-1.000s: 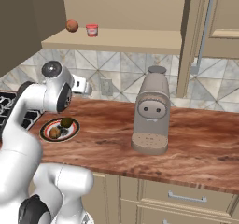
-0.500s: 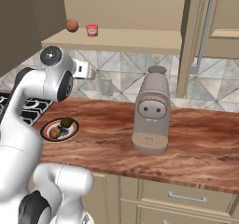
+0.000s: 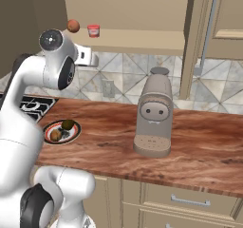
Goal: Pick the avocado and bread from the counter and place them on the plate. Then pick the jam from the cabinet and place it next to the plate. Lastly close the cabinet door.
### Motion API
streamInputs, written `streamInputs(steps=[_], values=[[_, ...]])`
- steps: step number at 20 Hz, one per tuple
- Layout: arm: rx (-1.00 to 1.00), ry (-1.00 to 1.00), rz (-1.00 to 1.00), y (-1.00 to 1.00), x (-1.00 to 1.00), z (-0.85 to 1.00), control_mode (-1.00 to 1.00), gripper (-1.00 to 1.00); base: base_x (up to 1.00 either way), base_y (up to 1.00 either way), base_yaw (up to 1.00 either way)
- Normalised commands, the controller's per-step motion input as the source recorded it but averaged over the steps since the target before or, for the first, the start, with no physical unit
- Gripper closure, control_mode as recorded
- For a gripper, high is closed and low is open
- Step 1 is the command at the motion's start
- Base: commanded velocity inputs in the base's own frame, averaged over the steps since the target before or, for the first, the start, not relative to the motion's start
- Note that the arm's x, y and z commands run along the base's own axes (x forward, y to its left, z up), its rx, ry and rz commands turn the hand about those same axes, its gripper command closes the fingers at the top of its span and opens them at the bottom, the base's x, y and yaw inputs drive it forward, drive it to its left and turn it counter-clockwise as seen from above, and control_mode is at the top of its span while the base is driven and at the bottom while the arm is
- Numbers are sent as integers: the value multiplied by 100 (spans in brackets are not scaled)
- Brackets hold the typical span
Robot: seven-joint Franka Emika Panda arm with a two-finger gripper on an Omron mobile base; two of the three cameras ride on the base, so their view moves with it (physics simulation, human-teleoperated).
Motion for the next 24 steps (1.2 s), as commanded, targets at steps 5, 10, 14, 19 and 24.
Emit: streamInputs(steps=[5, 10, 14, 19, 24], values=[[0, 0, 0, -3, 1, 33, -100, -100, 0, 0, 0], [0, 0, 0, 0, 7, 17, -100, -100, 0, 0, 0], [0, 0, 0, 0, 18, 3, -100, -100, 0, 0, 0], [0, 0, 0, 0, 25, 11, -100, -100, 0, 0, 0], [0, 0, 0, 0, 25, 16, -100, -100, 0, 0, 0]])
